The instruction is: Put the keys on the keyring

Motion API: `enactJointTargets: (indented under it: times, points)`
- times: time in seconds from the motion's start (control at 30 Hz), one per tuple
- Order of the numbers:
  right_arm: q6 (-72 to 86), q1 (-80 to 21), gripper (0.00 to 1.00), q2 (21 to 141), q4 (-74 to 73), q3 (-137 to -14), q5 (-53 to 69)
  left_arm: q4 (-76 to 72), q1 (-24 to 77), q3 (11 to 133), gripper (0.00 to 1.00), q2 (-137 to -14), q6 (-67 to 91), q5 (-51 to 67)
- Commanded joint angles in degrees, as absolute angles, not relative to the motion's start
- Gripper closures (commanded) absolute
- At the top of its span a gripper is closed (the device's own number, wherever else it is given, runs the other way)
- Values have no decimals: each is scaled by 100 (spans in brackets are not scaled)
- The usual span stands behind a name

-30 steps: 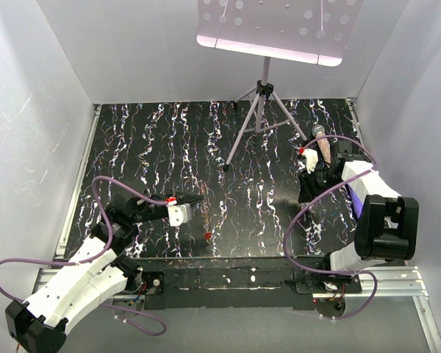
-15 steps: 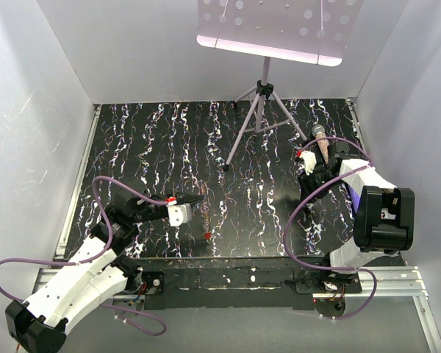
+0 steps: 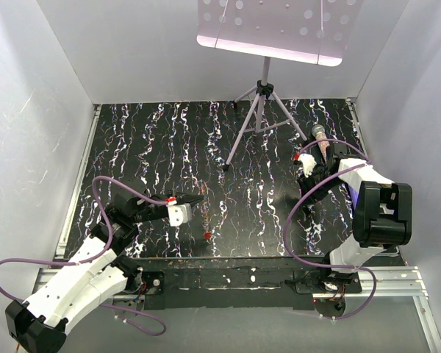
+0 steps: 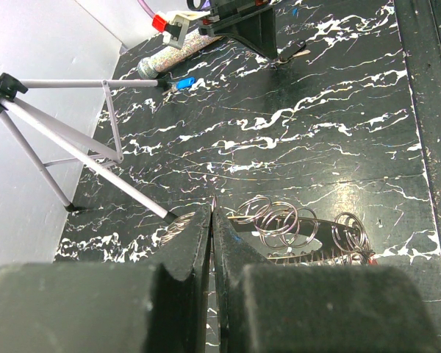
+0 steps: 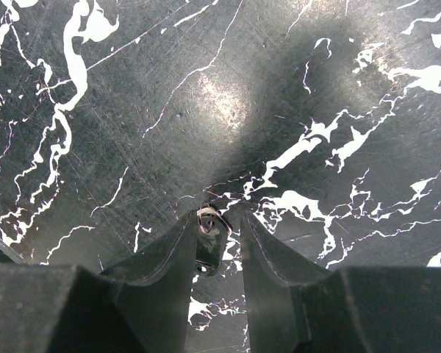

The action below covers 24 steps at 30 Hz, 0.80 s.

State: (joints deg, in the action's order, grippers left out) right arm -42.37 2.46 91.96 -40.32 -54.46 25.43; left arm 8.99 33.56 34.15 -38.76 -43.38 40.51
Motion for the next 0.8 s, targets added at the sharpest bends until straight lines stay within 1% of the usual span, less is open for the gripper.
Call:
enactJointTargets:
  times: [0.0, 0.6, 0.77]
  points:
    - [-4421, 229, 63, 9193, -4113, -5388, 2610, 738, 3357, 3542, 100, -3814, -4324, 4131]
    - [-4684, 229, 62, 9220, -4236, -5317, 2637, 738, 3357, 3542, 100, -3832, -4333, 4131]
    - [-4702, 228, 64, 9264, -4219, -5309, 2602, 729, 3357, 3542, 100, -3832, -4324, 4131]
